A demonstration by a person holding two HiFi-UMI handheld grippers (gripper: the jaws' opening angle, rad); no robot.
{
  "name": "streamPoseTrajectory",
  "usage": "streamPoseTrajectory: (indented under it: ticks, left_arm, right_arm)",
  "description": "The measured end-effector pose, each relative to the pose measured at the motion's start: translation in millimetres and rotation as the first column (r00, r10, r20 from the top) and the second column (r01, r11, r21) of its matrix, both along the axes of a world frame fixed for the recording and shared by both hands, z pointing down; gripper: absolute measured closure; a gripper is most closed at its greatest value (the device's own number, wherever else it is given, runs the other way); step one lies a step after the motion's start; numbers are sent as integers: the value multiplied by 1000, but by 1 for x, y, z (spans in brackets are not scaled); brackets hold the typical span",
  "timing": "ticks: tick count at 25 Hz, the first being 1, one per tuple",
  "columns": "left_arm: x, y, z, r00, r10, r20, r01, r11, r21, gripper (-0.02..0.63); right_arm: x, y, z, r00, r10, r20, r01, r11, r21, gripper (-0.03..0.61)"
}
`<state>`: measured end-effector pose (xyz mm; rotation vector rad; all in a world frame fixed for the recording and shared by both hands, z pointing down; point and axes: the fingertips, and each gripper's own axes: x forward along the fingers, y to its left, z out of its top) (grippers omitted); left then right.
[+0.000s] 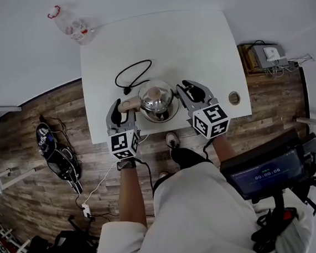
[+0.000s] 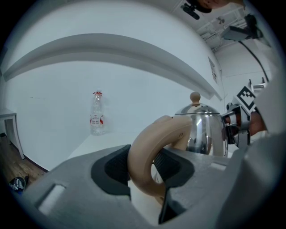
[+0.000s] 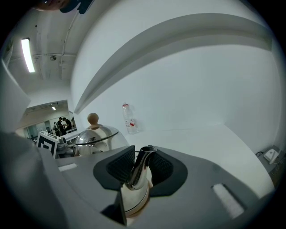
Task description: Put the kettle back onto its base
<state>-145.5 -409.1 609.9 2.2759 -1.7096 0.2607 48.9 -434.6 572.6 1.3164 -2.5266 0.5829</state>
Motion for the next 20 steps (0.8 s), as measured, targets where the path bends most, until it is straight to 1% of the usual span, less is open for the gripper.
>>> streamPoseTrajectory:
  ticks: [6,10,20]
  left_arm:
    - [0,-2,0,1000,5,6,-5,1000,3,454]
    - [2,-9,2,1000,21,20,-21,1000,-10,454]
    - [3,-4,4,1000,10,15,-10,1000,-15,453]
  right_arm:
    - [0,-1,0,1000,-2,-6,2,1000,6,483]
    - [1,-6,4,1000,-5,-8,4,1000,-14,483]
    - [2,0,5,1000,-6,-12,6,1000,-10,482]
